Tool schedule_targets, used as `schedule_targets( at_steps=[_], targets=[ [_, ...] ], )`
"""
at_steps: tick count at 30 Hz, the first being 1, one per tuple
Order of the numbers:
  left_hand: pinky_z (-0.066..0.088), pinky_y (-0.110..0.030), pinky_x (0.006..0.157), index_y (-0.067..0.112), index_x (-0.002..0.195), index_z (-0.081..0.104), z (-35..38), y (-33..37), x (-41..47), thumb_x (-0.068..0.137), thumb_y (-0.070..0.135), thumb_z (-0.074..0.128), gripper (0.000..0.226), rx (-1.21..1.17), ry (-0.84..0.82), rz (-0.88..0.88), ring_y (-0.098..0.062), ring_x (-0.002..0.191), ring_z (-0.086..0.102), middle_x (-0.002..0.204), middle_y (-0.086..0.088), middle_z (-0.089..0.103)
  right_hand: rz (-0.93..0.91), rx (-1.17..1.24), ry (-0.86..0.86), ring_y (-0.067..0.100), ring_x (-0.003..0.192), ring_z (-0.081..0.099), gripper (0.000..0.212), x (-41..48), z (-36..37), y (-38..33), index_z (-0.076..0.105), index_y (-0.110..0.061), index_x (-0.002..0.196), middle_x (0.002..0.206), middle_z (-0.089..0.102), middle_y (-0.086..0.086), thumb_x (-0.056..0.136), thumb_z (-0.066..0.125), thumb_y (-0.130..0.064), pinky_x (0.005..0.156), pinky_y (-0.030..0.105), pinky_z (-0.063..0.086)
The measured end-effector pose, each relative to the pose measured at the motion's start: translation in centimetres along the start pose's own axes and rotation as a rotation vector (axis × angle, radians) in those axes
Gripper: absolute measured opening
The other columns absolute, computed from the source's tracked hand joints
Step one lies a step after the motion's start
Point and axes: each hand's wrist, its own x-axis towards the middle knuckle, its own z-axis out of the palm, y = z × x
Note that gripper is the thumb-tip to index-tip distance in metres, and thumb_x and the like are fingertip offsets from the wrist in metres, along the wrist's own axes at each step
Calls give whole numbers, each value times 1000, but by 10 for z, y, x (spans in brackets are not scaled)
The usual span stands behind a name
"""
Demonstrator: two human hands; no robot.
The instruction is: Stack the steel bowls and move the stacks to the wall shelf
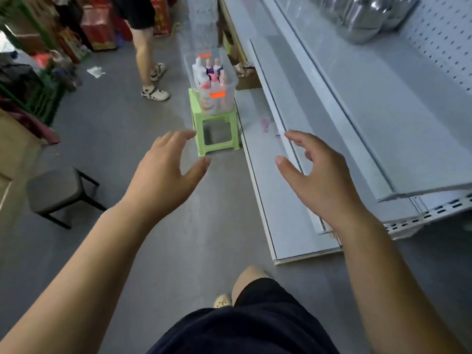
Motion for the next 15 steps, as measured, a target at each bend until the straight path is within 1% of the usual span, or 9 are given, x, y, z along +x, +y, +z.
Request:
schedule_targets(
  at_steps=[3,5,6,9,12,14,15],
  targets=[
    [38,-30,100,17,146,49,9,4,57,98,43,62,56,-44,-16,96,-21,133,49,146,0,54,37,-19,89,-7,119,41,47,37,-7,4,54,-30,144,136,51,-24,99,66,-34,100,17,36],
    [37,-27,94,18,145,49,15,9,97,98,43,62,55,-81,-28,154,-19,128,52,145,2,54,55,-26,159,-3,121,44,47,65,-13,9,54,-29,144,142,54,-18,98,67,-33,102,20,37],
    [37,-26,94,19,145,49,18,12,118,98,43,62,55,-98,-30,185,-18,128,52,145,3,54,65,-25,193,-3,122,45,47,80,-16,11,55,-29,143,143,54,-18,98,67,-33,104,20,37],
    [36,-26,100,18,145,50,24,18,184,97,44,62,55,-119,5,265,-18,135,49,147,3,54,114,-9,256,-1,122,47,45,130,-24,18,56,-29,142,135,51,-23,98,67,-33,108,23,39],
    [35,-24,100,17,144,51,26,28,250,97,42,62,54,-133,22,316,-19,134,49,146,1,55,146,3,327,-1,124,47,46,179,-32,25,56,-27,142,134,51,-23,98,67,-32,110,25,39],
    [34,-22,97,18,143,53,30,35,289,97,39,63,51,-149,18,358,-20,130,51,142,0,57,182,15,365,0,124,45,46,211,-37,33,56,-26,143,134,52,-19,99,67,-32,108,24,38],
    [34,-22,97,18,143,53,35,37,308,97,39,64,51,-157,9,373,-20,130,52,142,0,57,202,19,376,4,126,47,46,227,-38,38,55,-26,143,138,53,-15,99,67,-32,108,25,39]
  ],
)
